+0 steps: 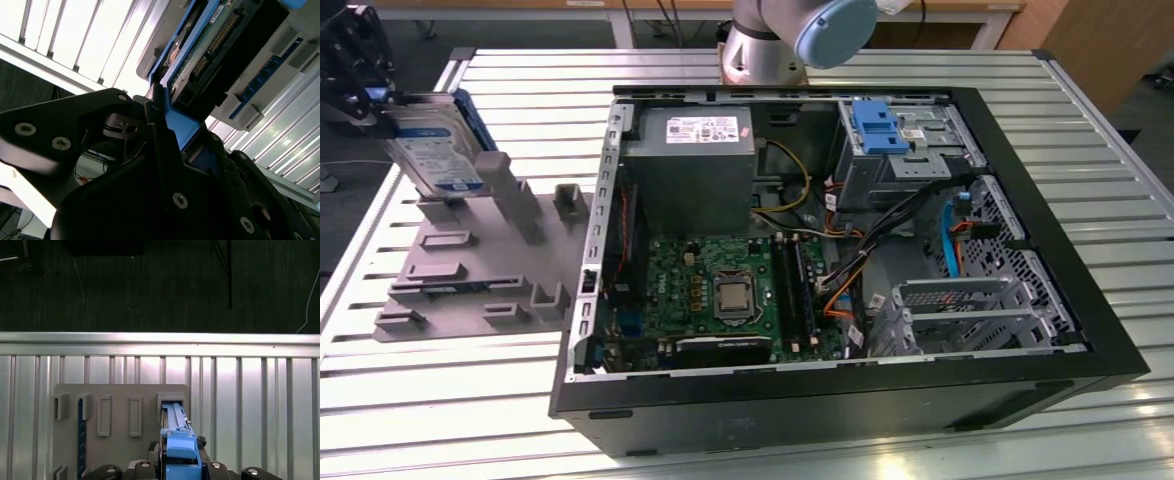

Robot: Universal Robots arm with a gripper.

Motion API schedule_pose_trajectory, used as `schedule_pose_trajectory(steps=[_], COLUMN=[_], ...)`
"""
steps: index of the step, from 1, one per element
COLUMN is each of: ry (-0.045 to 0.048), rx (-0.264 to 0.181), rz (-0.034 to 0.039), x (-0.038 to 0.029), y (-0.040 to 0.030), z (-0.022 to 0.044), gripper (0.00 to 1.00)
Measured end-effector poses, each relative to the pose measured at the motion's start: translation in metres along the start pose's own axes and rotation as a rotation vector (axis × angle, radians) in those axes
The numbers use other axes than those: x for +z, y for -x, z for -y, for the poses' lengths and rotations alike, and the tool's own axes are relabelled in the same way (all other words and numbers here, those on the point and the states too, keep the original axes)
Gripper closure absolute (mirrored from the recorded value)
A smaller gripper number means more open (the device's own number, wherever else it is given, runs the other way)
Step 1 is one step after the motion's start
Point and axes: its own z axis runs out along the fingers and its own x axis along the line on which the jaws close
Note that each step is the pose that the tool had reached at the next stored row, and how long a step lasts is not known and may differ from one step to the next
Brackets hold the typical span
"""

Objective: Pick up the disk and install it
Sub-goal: 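Pick up the disk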

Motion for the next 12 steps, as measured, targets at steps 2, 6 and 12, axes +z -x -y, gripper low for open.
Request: schedule_pose_trajectory(steps=[2,6,12], ry=[0.0,0.0,-0.0001], rx=[0.0,0.0,0.0], rz=[0.0,0.0,0.0001], x=[-0.0025,-0.0085,-0.0174], y=[0.0,0.0001,0.0003], z=[0.0,0.0,-0.0001], gripper=[0.64,0.64,0.64])
